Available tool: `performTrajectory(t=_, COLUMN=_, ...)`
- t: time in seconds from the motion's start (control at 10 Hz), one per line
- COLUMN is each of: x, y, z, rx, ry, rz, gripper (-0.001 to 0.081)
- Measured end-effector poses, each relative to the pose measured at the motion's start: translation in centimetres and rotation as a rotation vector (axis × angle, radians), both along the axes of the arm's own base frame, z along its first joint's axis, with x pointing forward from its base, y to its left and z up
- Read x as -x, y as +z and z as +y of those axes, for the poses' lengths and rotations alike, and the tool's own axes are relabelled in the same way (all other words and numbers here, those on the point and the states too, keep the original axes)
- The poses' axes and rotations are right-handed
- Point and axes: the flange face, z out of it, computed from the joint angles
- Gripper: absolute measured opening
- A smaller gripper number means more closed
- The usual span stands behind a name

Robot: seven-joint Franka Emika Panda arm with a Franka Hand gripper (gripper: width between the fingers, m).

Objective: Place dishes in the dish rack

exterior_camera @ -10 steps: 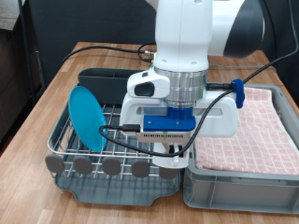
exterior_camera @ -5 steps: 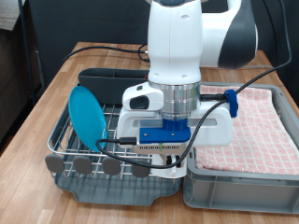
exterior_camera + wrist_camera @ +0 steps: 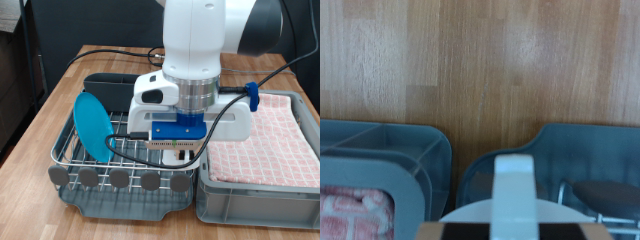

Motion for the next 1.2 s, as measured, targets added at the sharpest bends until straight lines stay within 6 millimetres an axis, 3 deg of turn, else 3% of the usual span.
performTrajectory(t=0.2, x=0.1, y=1.4, z=-0.3, rx=0.008, ry=0.003, rz=-0.014, gripper=0.0071)
performTrajectory(t=0.5, x=-0.4, y=1.9, z=-0.8, rx=0.006, ry=0.006, rz=-0.065, gripper=0.0071)
performTrajectory(t=1.2, x=-1.1, y=-2.0, z=-0.9, rx=-0.069, ry=0.016, rz=-0.09, gripper=0.0071)
